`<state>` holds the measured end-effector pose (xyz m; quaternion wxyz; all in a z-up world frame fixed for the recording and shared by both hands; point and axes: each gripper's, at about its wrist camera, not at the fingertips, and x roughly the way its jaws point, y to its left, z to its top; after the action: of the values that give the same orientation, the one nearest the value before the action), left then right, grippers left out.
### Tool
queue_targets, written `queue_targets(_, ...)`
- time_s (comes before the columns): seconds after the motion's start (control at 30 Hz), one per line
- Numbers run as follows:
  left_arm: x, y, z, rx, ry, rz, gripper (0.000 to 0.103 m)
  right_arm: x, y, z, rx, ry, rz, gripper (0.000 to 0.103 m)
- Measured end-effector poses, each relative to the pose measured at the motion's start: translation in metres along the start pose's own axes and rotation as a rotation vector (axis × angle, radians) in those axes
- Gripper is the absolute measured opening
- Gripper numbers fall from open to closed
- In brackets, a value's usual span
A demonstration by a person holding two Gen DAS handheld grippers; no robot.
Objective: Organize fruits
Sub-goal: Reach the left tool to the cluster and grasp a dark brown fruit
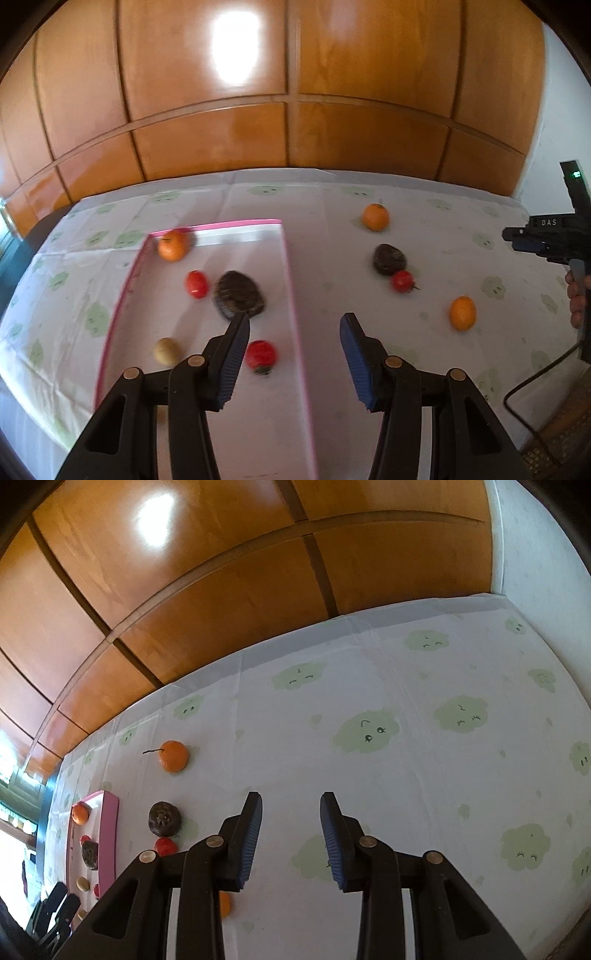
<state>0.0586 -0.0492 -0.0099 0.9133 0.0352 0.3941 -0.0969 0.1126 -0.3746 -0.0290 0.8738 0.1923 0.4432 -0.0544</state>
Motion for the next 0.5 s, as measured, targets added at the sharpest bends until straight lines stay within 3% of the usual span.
queue_targets(0.27, 0.032, -0.037, 0.019, 0.053, 0.049, -0.073, 0.052, 0.003, 0.012, -0.003, -0.049, 0.014, 0.011, 0.035)
queue_targets(0.37, 0.049, -0.049, 0.03, 0.056, 0.076, -0.113, 0.062, 0.005, 0.015, -0.003, -0.063, 0.025, 0.014, 0.035)
queue_targets(0.5, 0.07, -0.063, 0.044, 0.071, 0.094, -0.134, 0.063, 0.006, 0.017, -0.003, -0.065, 0.03, 0.027, 0.035)
